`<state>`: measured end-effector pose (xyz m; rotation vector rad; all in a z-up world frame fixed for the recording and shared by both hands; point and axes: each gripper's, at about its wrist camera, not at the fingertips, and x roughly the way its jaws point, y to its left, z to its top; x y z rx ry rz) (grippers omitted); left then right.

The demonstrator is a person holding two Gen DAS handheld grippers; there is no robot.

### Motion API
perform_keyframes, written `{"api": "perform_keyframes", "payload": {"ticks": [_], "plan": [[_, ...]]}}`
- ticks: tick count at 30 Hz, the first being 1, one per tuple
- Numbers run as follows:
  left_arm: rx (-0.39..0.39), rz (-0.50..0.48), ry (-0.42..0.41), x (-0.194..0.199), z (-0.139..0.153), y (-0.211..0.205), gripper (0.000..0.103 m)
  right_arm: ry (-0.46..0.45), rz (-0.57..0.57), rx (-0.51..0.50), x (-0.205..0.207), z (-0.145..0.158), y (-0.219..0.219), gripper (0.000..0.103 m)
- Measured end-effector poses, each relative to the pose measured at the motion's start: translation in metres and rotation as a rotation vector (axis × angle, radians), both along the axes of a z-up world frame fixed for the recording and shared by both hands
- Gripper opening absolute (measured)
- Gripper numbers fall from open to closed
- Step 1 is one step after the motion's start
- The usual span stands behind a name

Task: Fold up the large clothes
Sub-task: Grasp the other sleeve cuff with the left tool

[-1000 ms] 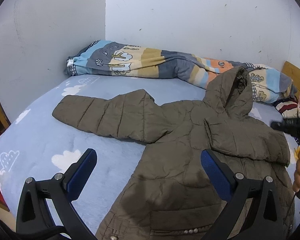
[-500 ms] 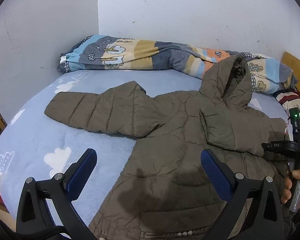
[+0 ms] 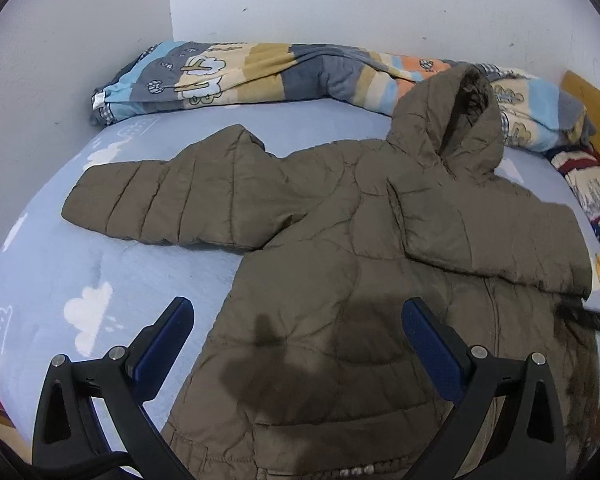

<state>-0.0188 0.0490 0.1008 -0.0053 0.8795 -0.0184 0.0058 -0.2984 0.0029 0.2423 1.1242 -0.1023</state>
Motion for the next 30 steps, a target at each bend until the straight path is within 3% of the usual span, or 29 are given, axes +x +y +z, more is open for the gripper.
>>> {"api": "perform_keyframes", "payload": {"ticks": [2,4,6,11,15,18,21,22,24,30], "plan": [[-0.01,0.014,-0.011,0.004,0.005,0.009,0.103,-0.076,0.01,0.0,-0.028,0.02,0.01,0.019],[-0.004,0.043,-0.026,0.01,0.009,0.02,0.103,-0.132,0.021,0.002,-0.052,0.032,0.017,0.031],[-0.023,0.083,-0.02,0.019,0.01,0.04,0.103,-0.188,0.014,0.006,-0.067,0.039,0.024,0.033],[-0.056,0.206,0.011,0.041,0.006,0.104,0.103,-0.222,0.064,-0.057,-0.058,0.038,0.038,0.033],[-0.084,0.313,0.007,0.057,0.006,0.168,0.103,-0.197,0.092,-0.022,-0.051,0.03,0.038,0.033],[-0.186,0.412,0.011,0.071,-0.002,0.229,0.102,-0.188,0.119,-0.034,-0.051,0.028,0.046,0.033],[-0.306,0.507,0.046,0.082,-0.019,0.286,0.082,-0.196,0.156,-0.057,-0.054,0.03,0.056,0.033],[-0.383,0.54,0.057,0.085,-0.028,0.309,0.073,-0.203,0.166,-0.063,-0.056,0.031,0.058,0.033],[-0.48,0.598,0.066,0.086,-0.042,0.343,0.069,-0.214,0.179,-0.072,-0.058,0.032,0.06,0.033],[-0.47,0.652,0.039,0.101,-0.061,0.391,0.06,-0.185,0.179,-0.063,-0.051,0.022,0.06,0.033]]}}
